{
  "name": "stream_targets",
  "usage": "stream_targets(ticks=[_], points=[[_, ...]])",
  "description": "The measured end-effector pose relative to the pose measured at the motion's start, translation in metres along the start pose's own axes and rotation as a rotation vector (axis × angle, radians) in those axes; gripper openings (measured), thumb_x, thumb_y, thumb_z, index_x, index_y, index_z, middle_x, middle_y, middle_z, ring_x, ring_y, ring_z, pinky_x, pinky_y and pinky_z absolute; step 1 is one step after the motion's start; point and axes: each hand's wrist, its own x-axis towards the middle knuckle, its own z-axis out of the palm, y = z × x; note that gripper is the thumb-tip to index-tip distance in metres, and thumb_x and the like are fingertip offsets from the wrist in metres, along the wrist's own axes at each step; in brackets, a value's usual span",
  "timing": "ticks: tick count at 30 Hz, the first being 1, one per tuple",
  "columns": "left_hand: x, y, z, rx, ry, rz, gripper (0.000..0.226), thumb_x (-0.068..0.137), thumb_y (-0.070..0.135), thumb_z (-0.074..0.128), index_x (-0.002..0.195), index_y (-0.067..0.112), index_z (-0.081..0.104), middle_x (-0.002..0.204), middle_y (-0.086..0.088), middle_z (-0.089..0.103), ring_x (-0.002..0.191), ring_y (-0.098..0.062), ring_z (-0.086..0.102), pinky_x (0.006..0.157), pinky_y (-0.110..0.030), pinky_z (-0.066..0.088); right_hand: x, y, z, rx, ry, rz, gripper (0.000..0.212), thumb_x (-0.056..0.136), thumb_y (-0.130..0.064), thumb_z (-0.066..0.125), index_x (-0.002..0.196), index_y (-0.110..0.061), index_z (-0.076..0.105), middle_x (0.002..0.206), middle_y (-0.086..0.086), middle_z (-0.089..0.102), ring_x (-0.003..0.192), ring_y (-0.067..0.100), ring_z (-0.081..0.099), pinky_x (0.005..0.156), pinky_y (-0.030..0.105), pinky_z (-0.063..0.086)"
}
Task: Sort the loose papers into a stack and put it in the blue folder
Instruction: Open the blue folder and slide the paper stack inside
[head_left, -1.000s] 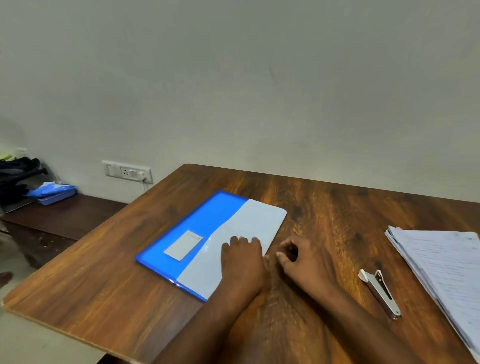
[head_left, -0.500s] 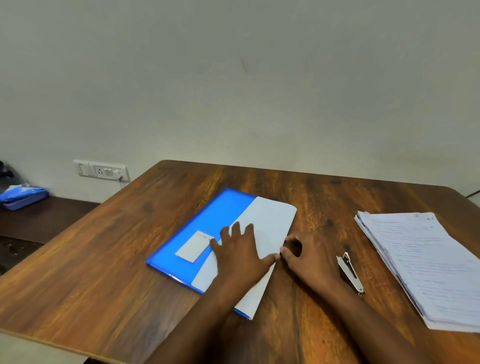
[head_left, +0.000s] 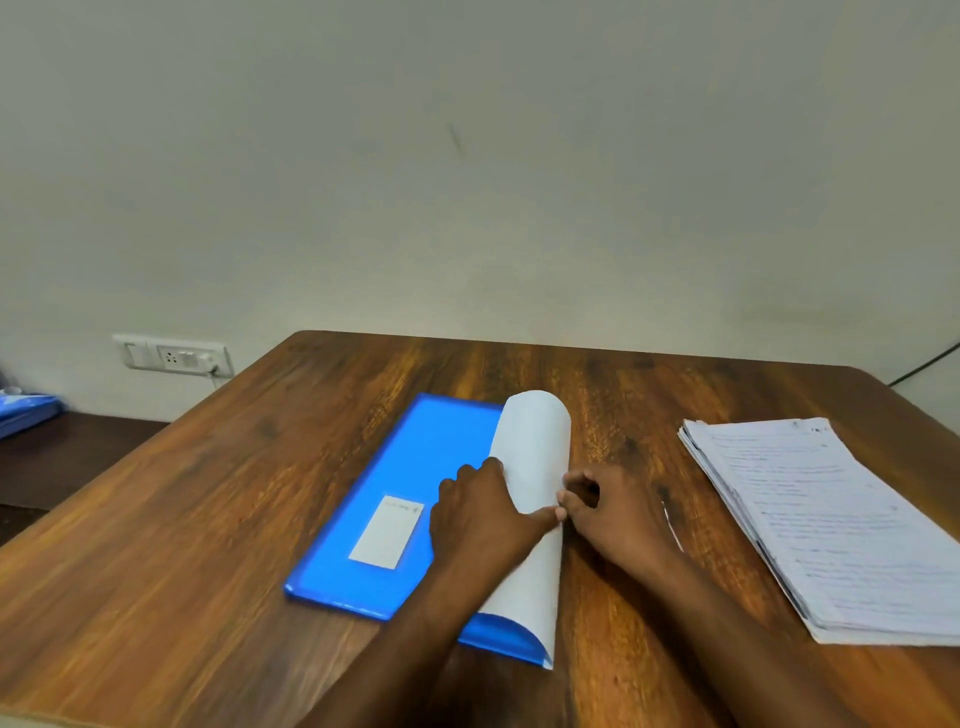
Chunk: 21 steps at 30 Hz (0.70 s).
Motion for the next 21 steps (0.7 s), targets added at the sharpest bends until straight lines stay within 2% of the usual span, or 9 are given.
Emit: stream_targets(ticks=[3,5,9,12,13,15,17,19,21], points=[[0.0,0.008,0.002,-0.078,-0.03,0.01,0.096,0.077,0.085,0.064,0.153,0.031,0.042,0.148,0.001,0.05,0.135,-0.022,0.048,0.103,-0.037,0.046,-0.001,0.008,-0.011,-0.033,-0.012,0.01,0.025,0.096,-0.038,0.072,0.121,-0.033,0.074,0.115,-0.014,0.074,0.104,0.006,0.068,0.091,0.028,0.057],[0.003,0.01,0.001,-0.158,0.005,0.015,0.085,0.083,0.08,0.063,0.151,0.032,0.047,0.149,0.0,0.049,0.136,-0.023,0.047,0.105,-0.037,0.043,-0.001,0.015,-0.015,-0.056,-0.031,0.011,0.026,0.095,-0.042,0.073,0.12,-0.034,0.074,0.113,-0.016,0.074,0.101,0.005,0.069,0.092,0.032,0.06],[0.01,0.005,-0.005,-0.46,0.081,0.048,0.057,0.092,0.052,0.073,0.143,0.034,0.055,0.153,0.003,0.048,0.137,-0.019,0.048,0.109,-0.032,0.041,-0.007,0.014,-0.025,-0.08,-0.027,-0.014,0.03,0.091,-0.033,0.079,0.121,-0.031,0.073,0.119,-0.014,0.072,0.098,0.003,0.066,0.086,0.018,0.055],[0.015,0.0,-0.013,-0.593,0.1,0.08,0.069,0.09,0.035,0.081,0.15,0.036,0.048,0.157,0.004,0.048,0.141,-0.019,0.047,0.117,-0.038,0.042,-0.012,0.018,-0.037,-0.181,0.055,0.046,0.048,0.084,-0.041,0.086,0.127,-0.031,0.068,0.125,-0.012,0.067,0.099,0.005,0.062,0.084,0.017,0.05],[0.016,-0.001,-0.017,-0.617,0.066,0.108,0.078,0.088,0.036,0.082,0.154,0.039,0.04,0.156,0.005,0.049,0.14,-0.018,0.048,0.117,-0.04,0.043,-0.014,0.019,-0.041,-0.231,0.067,0.082,0.052,0.081,-0.047,0.086,0.127,-0.032,0.067,0.126,-0.011,0.068,0.101,0.007,0.065,0.082,0.019,0.051],[0.017,-0.003,-0.022,-0.646,-0.039,0.192,0.099,0.083,0.053,0.08,0.16,0.049,0.019,0.151,0.008,0.055,0.135,-0.016,0.054,0.114,-0.04,0.046,-0.018,0.02,-0.049,-0.347,0.061,0.151,0.053,0.077,-0.057,0.085,0.121,-0.032,0.066,0.121,-0.009,0.071,0.102,0.013,0.07,0.075,0.022,0.05],[0.015,0.001,-0.026,-0.675,-0.157,0.263,0.102,0.077,0.072,0.072,0.158,0.059,0.011,0.145,0.013,0.061,0.129,-0.007,0.059,0.11,-0.032,0.046,-0.021,0.024,-0.052,-0.362,0.028,0.219,0.05,0.077,-0.059,0.084,0.114,-0.032,0.065,0.112,-0.01,0.07,0.098,0.014,0.069,0.07,0.025,0.046],[0.01,0.01,-0.028,-0.7,-0.262,0.323,0.082,0.084,0.077,0.06,0.156,0.059,0.022,0.136,0.027,0.065,0.123,0.012,0.057,0.108,-0.024,0.043,-0.02,0.028,-0.054,-0.355,0.031,0.262,0.043,0.076,-0.058,0.084,0.105,-0.031,0.066,0.1,-0.011,0.069,0.087,0.012,0.067,0.067,0.028,0.051],[0.008,0.02,-0.021,-0.729,-0.353,0.358,0.057,0.096,0.077,0.043,0.149,0.056,0.041,0.134,0.036,0.062,0.127,0.016,0.052,0.117,-0.031,0.039,-0.017,0.034,-0.056,-0.323,0.035,0.278,0.037,0.074,-0.057,0.084,0.094,-0.029,0.069,0.09,-0.011,0.07,0.08,0.011,0.066,0.07,0.034,0.059]])
